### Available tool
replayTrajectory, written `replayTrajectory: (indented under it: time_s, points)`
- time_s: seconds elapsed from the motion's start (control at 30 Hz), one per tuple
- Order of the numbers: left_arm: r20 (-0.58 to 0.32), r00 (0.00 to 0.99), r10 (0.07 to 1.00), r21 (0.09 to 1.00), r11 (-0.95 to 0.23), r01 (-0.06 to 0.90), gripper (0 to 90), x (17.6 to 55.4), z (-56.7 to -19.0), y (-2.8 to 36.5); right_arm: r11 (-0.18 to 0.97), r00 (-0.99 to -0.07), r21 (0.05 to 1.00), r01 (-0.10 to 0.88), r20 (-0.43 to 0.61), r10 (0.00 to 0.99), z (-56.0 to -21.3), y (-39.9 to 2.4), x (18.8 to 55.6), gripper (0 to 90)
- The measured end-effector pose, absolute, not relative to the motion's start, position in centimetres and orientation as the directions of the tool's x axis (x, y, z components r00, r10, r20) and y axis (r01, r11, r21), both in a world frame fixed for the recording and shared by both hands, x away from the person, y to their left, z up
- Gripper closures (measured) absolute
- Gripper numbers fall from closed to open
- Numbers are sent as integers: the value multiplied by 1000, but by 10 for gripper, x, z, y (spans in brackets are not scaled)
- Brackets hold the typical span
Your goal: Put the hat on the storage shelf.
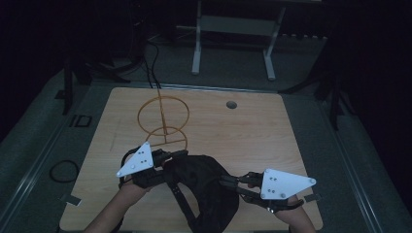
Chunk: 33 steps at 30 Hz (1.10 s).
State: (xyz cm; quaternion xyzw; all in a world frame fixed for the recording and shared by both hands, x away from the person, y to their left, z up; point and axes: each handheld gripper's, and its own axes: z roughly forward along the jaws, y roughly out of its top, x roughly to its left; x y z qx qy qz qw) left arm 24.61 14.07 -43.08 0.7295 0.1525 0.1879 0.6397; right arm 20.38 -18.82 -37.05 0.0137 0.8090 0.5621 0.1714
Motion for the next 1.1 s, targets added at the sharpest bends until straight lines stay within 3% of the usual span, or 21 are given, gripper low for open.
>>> replayTrajectory:
  time_s: [0.17,0.4,0.6,0.7,1.1]
  points:
    - [98,871,480,989,-144,-32,641,241,-430,142,370,-939,915,-161,-257,228,-369,-192,205,879]
    - [105,850,517,989,-143,-35,420,232,-436,151,382,-933,911,-157,-263,244,-368,-196,207,879]
    - [53,818,573,993,-119,20,299,232,-434,172,378,-932,916,-135,-247,267,-371,-202,209,879]
    - [33,803,595,989,-134,58,183,232,-439,180,374,-918,922,-101,-232,323,-370,-209,215,879]
    - [17,727,686,966,-198,164,133,221,-474,202,345,-847,939,-9,-190,496,-367,-228,240,879]
